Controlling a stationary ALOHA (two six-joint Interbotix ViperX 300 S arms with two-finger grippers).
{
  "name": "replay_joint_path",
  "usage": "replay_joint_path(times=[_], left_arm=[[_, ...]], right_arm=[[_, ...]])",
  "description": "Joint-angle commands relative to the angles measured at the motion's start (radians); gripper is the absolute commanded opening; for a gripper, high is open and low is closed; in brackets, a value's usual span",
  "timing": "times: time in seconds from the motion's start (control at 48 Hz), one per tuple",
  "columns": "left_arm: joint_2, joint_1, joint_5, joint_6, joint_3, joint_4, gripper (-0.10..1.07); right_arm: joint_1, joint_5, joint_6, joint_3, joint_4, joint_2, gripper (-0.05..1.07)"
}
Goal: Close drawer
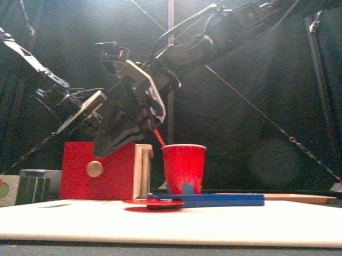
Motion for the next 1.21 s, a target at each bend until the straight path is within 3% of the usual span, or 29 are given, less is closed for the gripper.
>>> replay_joint_path(times=[0.0,0.375,0.979,1.188], left_arm=[[0.054,0.008,0.006,0.005,-0.06,0.005,0.35],[0.201,0.029,0.141,0.005,-0.152,0.029,0.35],[0.19,0.026,0.17,0.003,-0.14,0.04,0.35],[0.184,0.025,0.173,0.003,-0.137,0.038,0.35]], right_arm=[[-0.003,0.014,0.002,-0.041,-0.011,-0.014,0.51],[-0.008,0.112,0.011,-0.1,-0.071,0.029,0.51],[-0.144,0.132,0.011,-0.155,-0.15,0.051,0.51],[-0.156,0.146,0.011,-0.183,-0.173,0.054,0.51]])
